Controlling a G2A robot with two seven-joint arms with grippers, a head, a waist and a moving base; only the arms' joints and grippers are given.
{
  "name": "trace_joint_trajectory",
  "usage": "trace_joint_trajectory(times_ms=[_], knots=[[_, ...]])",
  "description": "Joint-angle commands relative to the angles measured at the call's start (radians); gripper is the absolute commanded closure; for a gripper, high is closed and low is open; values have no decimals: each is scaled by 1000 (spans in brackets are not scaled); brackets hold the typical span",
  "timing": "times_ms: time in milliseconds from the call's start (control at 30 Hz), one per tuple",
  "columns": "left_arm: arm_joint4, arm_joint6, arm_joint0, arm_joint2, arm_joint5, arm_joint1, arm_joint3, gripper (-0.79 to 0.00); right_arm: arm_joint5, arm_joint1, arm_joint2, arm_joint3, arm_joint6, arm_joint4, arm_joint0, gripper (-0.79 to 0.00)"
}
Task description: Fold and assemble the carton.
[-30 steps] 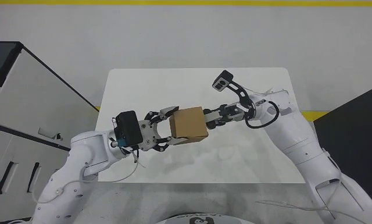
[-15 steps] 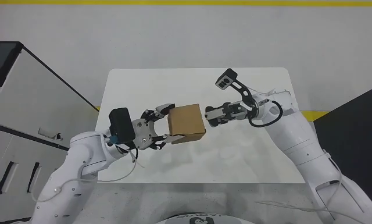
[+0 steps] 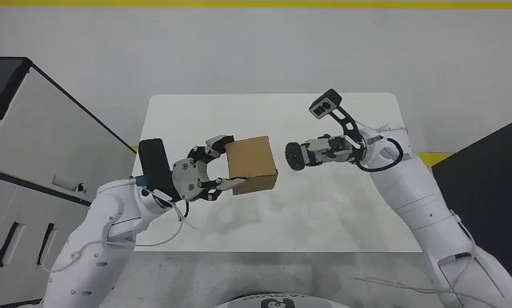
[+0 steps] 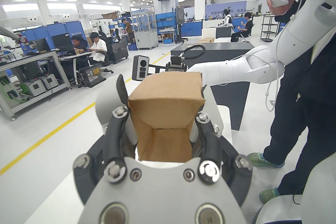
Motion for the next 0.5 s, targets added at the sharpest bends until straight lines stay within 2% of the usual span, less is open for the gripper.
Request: trace_joint_trajectory(times_ms=[0,267,400,467], knots=[[-57,17,7,18,33,-5,1,0,-97,1,28,-15,-41,-13,-19,-785],[-161,192,0,101,166,-33,-3,0,-275,4,113,-207,-218,-141,-99,-785],[-156,238,-11,137,226,-45,4,0,-407,7,121,-255,-350,-257,-122,-785],[-156,238,-11,137,226,-45,4,0,-416,8,119,-256,-359,-267,-123,-785]])
